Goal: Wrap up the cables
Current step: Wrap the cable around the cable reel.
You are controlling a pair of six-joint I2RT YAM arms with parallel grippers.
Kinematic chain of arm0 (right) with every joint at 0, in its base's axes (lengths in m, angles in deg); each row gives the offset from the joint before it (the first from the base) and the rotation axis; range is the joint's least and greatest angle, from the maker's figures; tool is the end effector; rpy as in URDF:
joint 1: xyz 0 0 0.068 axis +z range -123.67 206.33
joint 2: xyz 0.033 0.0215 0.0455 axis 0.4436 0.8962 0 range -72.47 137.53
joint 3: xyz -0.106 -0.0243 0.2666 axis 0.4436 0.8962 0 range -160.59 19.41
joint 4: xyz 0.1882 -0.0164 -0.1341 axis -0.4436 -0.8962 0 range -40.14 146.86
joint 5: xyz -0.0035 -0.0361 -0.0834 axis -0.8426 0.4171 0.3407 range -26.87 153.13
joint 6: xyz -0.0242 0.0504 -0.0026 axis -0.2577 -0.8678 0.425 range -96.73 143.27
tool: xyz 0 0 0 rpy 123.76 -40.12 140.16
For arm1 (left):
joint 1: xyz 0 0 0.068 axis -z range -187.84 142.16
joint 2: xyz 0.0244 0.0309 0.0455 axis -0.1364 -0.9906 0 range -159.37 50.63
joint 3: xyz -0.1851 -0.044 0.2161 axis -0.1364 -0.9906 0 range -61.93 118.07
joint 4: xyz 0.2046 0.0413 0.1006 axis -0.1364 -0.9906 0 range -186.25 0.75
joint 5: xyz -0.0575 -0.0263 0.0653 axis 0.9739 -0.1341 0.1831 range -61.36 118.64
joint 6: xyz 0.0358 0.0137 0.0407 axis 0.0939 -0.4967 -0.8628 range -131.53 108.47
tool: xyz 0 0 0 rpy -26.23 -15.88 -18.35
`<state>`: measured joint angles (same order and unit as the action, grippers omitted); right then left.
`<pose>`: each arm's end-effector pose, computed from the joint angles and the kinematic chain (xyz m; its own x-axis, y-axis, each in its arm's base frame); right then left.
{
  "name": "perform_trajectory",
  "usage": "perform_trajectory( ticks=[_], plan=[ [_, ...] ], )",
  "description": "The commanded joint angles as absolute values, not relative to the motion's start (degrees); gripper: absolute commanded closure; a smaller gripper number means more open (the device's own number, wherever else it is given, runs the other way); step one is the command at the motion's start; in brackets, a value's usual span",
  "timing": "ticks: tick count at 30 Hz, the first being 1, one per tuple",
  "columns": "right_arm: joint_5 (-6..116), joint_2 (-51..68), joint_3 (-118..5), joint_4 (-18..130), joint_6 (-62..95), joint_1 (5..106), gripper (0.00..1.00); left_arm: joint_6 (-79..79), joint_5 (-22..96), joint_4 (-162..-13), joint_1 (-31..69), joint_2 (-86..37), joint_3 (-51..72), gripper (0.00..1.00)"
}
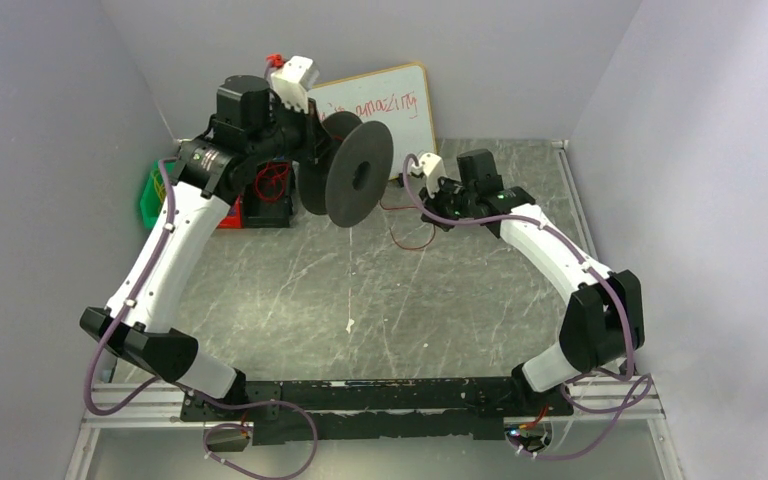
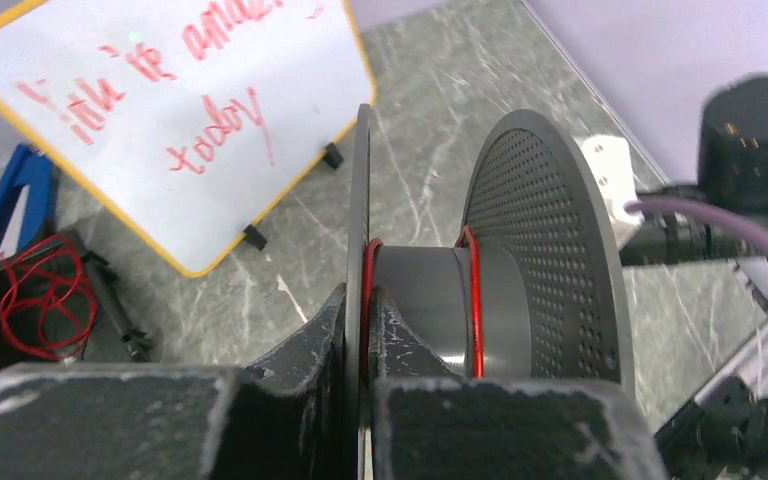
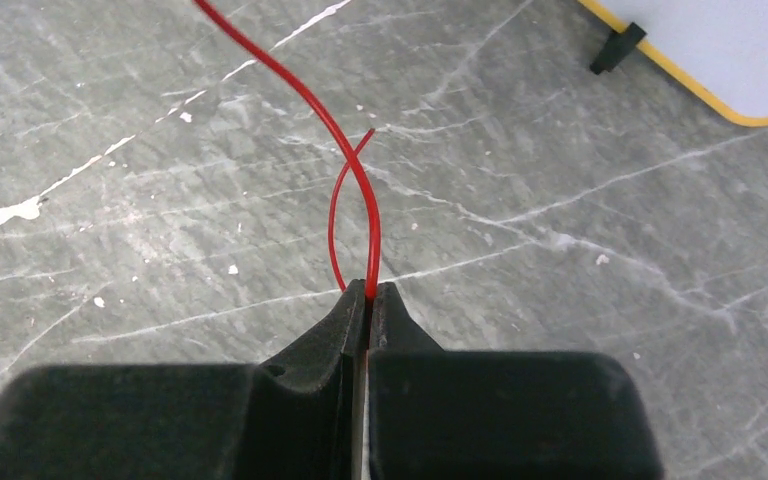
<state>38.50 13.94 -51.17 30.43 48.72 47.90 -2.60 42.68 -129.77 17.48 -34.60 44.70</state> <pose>0.2773 0.1269 0.3188 -0.2980 -0.5377 -0.7887 -0.8294 0.5549 -0.0649 0.2475 -0.1275 0.4892 -0.3891 0.0174 -0.9210 0.5686 0.7912 -0.2252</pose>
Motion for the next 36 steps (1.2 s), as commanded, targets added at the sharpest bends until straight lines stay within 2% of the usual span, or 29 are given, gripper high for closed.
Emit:
perform_trajectory(
  ticks=[1,11,18,26,36],
  plan=[
    [36.6,12.6,-49.5,34.3,48.4,49.2,1.00,4.4,37.4,-124.4,15.5,-33.7,48.4,0.97],
    [35.1,11.2,-49.7,33.8,48.3,53.9,1.00,11.7,30.6,-125.1,12.7,-35.0,47.6,0.97],
    [37.0,11.8,-54.1,30.2,49.6,59.8,1.00,15.0,28.7,-125.5,12.0,-35.7,45.5,0.98],
    [34.0,11.1,-59.2,22.4,55.1,66.0,1.00,14.9,15.8,-126.3,11.9,-35.9,44.4,0.97],
    [31.8,9.8,-59.2,13.4,64.0,71.6,1.00,13.6,6.7,-125.9,11.8,-35.9,44.8,0.97]
  ],
)
